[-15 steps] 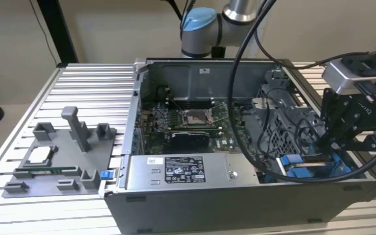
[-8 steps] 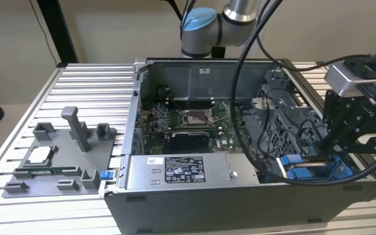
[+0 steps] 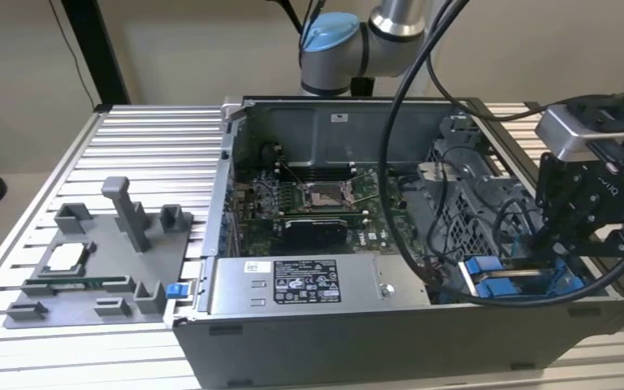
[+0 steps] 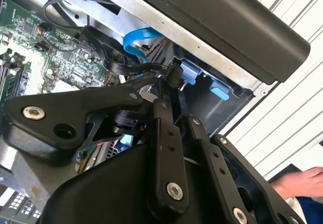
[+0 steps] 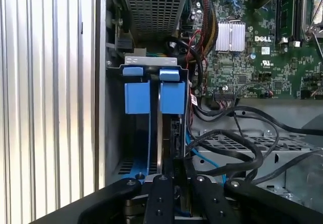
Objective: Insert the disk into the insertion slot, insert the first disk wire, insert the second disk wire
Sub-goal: 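Insert the first disk wire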
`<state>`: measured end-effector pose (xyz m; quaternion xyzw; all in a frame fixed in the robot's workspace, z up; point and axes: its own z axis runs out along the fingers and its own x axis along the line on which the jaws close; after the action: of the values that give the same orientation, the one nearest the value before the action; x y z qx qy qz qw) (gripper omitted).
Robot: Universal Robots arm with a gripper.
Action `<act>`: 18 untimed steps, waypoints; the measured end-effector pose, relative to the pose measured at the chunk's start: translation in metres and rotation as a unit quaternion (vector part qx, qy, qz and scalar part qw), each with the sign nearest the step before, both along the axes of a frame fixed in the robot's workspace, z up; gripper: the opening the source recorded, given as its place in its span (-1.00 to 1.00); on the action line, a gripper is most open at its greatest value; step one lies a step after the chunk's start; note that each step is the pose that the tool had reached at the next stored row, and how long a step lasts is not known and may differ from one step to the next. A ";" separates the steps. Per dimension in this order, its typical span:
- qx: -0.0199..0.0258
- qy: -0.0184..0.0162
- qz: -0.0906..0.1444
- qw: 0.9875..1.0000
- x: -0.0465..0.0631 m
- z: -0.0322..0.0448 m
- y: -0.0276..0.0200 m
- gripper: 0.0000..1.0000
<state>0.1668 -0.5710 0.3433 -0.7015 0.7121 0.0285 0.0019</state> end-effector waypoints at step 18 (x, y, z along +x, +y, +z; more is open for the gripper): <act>-0.002 0.000 -0.011 1.000 0.000 -0.0046 0.0007 -1.00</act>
<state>0.1668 -0.5703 0.3387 -0.6936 0.7199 0.0275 0.0006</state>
